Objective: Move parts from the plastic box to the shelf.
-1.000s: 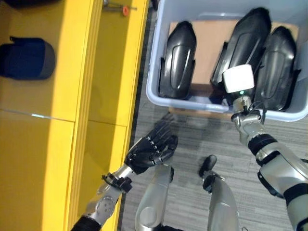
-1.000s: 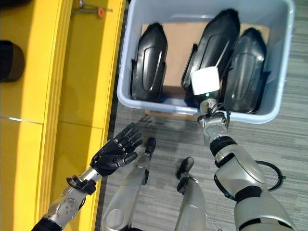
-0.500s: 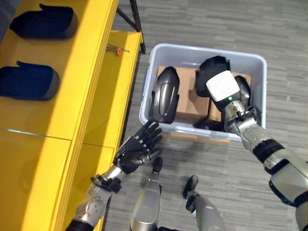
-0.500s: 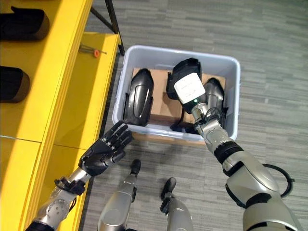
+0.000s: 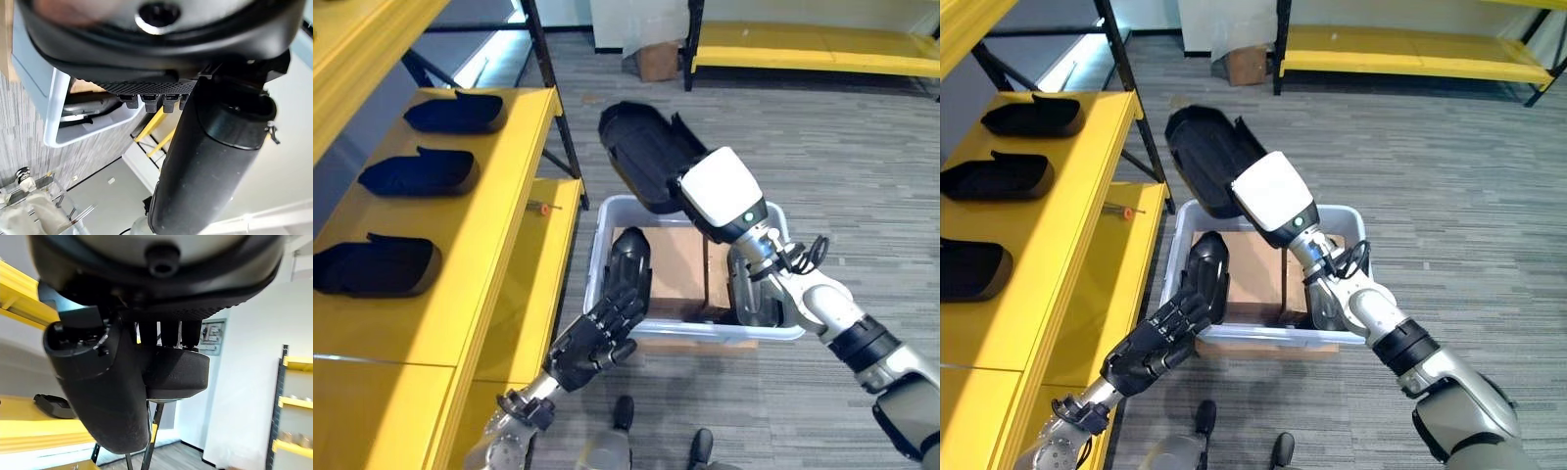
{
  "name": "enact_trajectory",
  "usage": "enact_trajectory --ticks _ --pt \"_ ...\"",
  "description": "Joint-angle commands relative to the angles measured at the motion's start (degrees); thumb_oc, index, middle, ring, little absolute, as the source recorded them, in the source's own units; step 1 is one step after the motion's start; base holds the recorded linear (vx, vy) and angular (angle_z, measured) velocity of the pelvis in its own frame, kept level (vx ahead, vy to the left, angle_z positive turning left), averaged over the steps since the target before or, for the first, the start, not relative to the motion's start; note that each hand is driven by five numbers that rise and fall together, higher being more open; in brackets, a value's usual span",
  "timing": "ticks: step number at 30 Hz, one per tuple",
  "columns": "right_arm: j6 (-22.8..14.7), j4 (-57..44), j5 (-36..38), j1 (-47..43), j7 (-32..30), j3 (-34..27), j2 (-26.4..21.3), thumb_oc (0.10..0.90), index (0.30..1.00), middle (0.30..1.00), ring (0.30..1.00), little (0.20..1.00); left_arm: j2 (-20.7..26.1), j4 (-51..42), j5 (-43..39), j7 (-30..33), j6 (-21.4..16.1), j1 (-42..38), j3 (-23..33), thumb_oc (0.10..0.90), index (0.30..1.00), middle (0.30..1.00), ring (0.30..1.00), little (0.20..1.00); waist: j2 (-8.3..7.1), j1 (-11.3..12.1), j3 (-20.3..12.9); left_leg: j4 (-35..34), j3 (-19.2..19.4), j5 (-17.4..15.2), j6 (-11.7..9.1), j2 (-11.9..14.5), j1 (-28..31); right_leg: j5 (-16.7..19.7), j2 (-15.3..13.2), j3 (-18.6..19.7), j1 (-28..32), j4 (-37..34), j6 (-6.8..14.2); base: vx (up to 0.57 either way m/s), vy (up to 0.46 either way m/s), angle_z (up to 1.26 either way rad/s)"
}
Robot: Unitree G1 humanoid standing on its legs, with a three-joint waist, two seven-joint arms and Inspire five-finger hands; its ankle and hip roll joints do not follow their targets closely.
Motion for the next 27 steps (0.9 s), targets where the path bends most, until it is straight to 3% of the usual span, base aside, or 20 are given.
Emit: enact_trajectory --ticks 1,3,6,9,10,11,12,14,17,19,20,21,24,27 --pt "1.02 -2.63 4.49 -0.86 -4.85 -5.5 -0.43 0.4 0.3 0.3 0.3 0.3 0.25 -1.45 -0.64 -3.31 -5.06 -0.91 -4.36 0.9 1.0 1.0 1.0 1.0 -0.53 -0.36 -9.38 -0.41 -2.59 -2.97 -1.33 2.92 1.55 -0.61 -5.35 1.22 0.4 2.03 5.28 0.0 0.019 0.1" --pt "1.84 -4.33 6.8 2.88 -5.63 -6.82 0.21 0.4 0.3 0.3 0.3 0.3 0.14 -1.04 0.09 -3.78 -4.37 -1.63 -5.15 0.9 1.0 1.0 1.0 1.0 -0.4 -1.47 -10.15 -0.41 -5.12 -3.02 -0.4 1.94 1.18 -2.01 -4.13 4.82 -0.19 4.48 4.46 -0.02 -0.001 0.17" --pt "4.34 -7.09 12.93 10.04 -6.73 -9.85 -0.1 0.4 0.3 0.3 0.3 0.3 -0.35 -1.55 0.46 -4.02 -0.99 -3.15 -7.72 0.9 1.0 1.0 1.0 1.0 -0.2 -4.68 -11.22 -0.41 -13.04 -2.93 0.65 0.06 0.93 -6.6 2.71 15.35 -1.71 9.87 1.43 0.04 -0.08 1.39" --pt "1.25 -9.06 17.89 14.76 -9.48 -11.67 0.07 0.4 0.3 0.3 0.3 0.3 -0.71 -4.27 -0.4 -0.11 -0.85 -3.01 -7.84 0.9 1.0 1.0 1.0 1.0 -0.13 -5.2 -10.06 -0.29 -17.34 -1.81 0.1 -0.11 -0.07 -9.2 6.04 16.86 -3.02 13.14 -0.92 -0.07 -0.195 2.13" --pt "-1.72 -11.53 17.92 16.42 -10.92 -12.16 1.73 0.4 0.3 0.3 0.3 0.3 -1.38 -6.81 -1.56 2.1 -2.95 -1.31 -6.94 0.9 1.0 1.0 1.0 1.0 0.47 -5.04 -7.38 0.01 -18.98 0.19 -1.14 0.89 -2.57 -10.67 8.32 16.53 -4.58 15.18 -2.94 -0.22 -0.245 1.12" --pt "-2.68 -12.45 17.56 17.07 -11.26 -12.48 2.74 0.4 0.3 0.3 0.3 0.3 -1.71 -7.73 -1.17 2.21 -3.7 -0.12 -6.69 0.9 1.0 1.0 1.0 1.0 0.72 -5.14 -6.4 -0.01 -17.3 1.27 -1.94 2.02 -3.81 -10.78 8.6 15.68 -4.44 15.12 -3.22 -0.3 -0.212 0.54" --pt "-2.73 -14.64 17.38 19.71 -11.54 -14.53 2.84 0.4 0.3 0.3 0.3 0.3 -1.91 -8.46 -0.14 1.15 -3.72 1.0 -6.71 0.9 1.0 1.0 1.0 1.0 0.85 -6.36 -5.77 0.31 -11.05 2.61 -3.08 4.34 -5.85 -10.36 8.42 13.62 -3.9 14.1 -3.13 -0.19 -0.068 0.73" --pt "-3.77 -15.31 17.86 22.05 -12.43 -16.38 1.98 0.4 0.3 0.3 0.3 0.3 -1.95 -8.32 -0.11 -0.53 -4.32 1.54 -6.93 0.9 1.0 1.0 1.0 1.0 0.57 -7.32 -5.58 1.22 -6.55 2.44 -3.3 5.32 -6.32 -10.28 7.41 11.96 -3.16 13.1 -2.92 -0.15 0.024 1.32" --pt "-5.85 -15.71 18.7 23.3 -13.72 -17.35 0.49 0.4 0.3 0.3 0.3 0.3 -1.61 -9.36 -0.51 -0.06 -6.08 1.12 -7.7 0.9 1.0 1.0 1.0 1.0 0.07 -8.5 -5.9 5.19 -2.93 -0.25 -2.67 5.69 -6.33 -9.67 5.24 10.21 -4.03 12.54 -2.77 -0.18 0.191 1.3" --pt "-5.0 -15.55 19.82 22.47 -13.08 -17.11 0.16 0.4 0.3 0.3 0.3 0.3 -1.4 -9.99 1.0 2.2 -9.59 -0.07 -8.35 0.9 1.0 1.0 1.0 1.0 -0.32 -9.42 -6.2 8.73 -0.02 -2.66 -2.27 6.16 -4.98 -9.13 3.17 8.88 -4.82 12.67 -2.76 -0.2 0.311 0.89" --pt "-6.31 -14.89 21.4 22.01 -13.37 -17.26 -0.2 0.4 0.3 0.3 0.3 0.3 -1.08 -11.0 -0.57 4.6 -11.04 -1.0 -8.45 0.9 1.0 1.0 1.0 1.0 -0.55 -9.99 -6.56 11.47 1.23 -3.46 -1.98 6.79 -3.38 -8.62 1.79 8.13 -5.58 13.15 -2.64 -0.25 0.552 1.28" --pt "-8.62 -15.02 22.23 21.91 -13.78 -17.8 -0.3 0.4 0.3 0.3 0.3 0.3 -0.94 -11.21 -1.94 6.24 -11.7 -1.61 -7.38 0.9 1.0 1.0 1.0 1.0 -0.04 -10.43 -7.23 10.87 1.02 -4.98 -1.67 6.25 -0.32 -7.84 0.38 8.02 -6.71 13.43 -1.73 -0.24 0.596 1.28" --pt "-9.44 -17.0 21.53 22.68 -14.51 -18.66 0.89 0.4 0.3 0.3 0.3 0.3 0.56 -11.18 -1.41 6.4 -12.79 -1.02 -6.96 0.9 1.0 1.0 1.0 1.0 1.22 -9.92 -6.95 6.45 1.16 -6.58 -1.09 4.86 1.66 -7.57 -1.3 6.4 -7.08 13.91 -0.49 -0.18 0.464 0.49" --pt "-11.16 -18.56 21.13 23.56 -12.76 -19.31 1.75 0.4 0.3 0.3 0.3 0.3 2.87 -12.42 -1.25 6.24 -15.57 1.75 -5.87 0.9 1.0 1.0 1.0 1.0 1.73 -7.37 -7.55 0.78 1.18 -5.85 -0.1 2.49 3.18 -4.59 -5.1 2.3 -4.97 10.03 2.67 -0.2 0.597 0.37"
